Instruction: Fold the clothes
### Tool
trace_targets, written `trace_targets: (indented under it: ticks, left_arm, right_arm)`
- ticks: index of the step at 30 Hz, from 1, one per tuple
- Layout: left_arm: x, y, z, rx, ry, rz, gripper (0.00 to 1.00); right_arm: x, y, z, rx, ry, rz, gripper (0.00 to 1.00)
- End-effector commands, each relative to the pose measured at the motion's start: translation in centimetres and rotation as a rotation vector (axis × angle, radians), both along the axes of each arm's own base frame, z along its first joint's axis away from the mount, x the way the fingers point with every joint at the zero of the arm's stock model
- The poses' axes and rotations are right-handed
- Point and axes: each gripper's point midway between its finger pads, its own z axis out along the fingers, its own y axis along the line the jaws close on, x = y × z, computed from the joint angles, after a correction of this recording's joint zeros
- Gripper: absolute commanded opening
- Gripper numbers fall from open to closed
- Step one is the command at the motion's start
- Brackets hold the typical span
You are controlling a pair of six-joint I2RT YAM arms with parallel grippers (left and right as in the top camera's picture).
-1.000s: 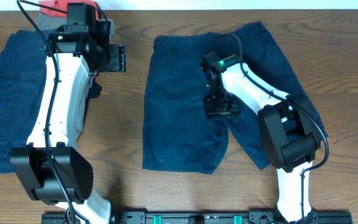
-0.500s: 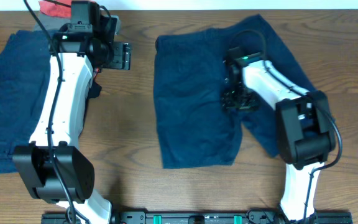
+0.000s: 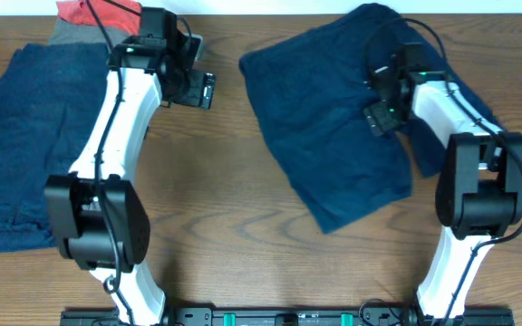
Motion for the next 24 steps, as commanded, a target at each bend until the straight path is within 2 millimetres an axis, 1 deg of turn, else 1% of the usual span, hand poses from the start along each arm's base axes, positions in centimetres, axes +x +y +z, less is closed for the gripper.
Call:
trace_targets:
  ticks: [1,3,5,8,10,12,15,16,20,24]
  left_arm:
    - [0.4,-1.0,-1.5,0.012,0.009,-0.050,0.89]
    - [1.0,-1.8,-2.1,0.014,-0.007,-0.074,0.89]
    - [1.8,-2.9,-2.6,-0.002,-0.028,-0.094,0.90]
    - [2.7,-4.9,-2.9,-0.065,-0.060,-0.137,0.90]
    - [3.3,-6.4,-3.5,-0.115,-0.075,-0.168,0.90]
    - [3.9,-7.6,-4.2,-0.167,-0.085,-0.192,0.90]
    - [5.2,-8.4,-5.7,-0.222,-0.094,-0.166,0.90]
    - [5.6,-8.7,-6.1,-0.242,-0.099,-0.155,0.90]
    - [6.9,-9.5,-7.1,-0.312,-0.112,-0.103,0.90]
    - [7.7,-10.0,-7.9,-0.347,-0.113,-0.056,0.90]
  right_arm:
    - [-2.5,-3.4,-3.2,-0.095,0.120,0.060,0.90]
    - [-3.0,-2.1,-3.4,-0.005,0.138,0.058,0.99]
    - [-3.3,0.2,-3.0,0.122,0.145,0.051,0.99]
    - [-3.4,3.7,-1.5,0.293,0.140,0.021,0.99]
    - [-3.1,5.2,-0.1,0.364,0.126,-0.025,0.99]
    - [-2.6,6.9,2.2,0.455,0.108,-0.091,0.99]
    - [-2.4,8.7,6.2,0.555,0.065,-0.107,0.99]
    - [-2.3,9.1,7.8,0.573,0.037,-0.108,0.99]
    - [-2.2,9.3,12.3,0.560,-0.064,-0.115,0.99]
    - [-2.6,8.0,15.1,0.504,-0.134,-0.177,0.99]
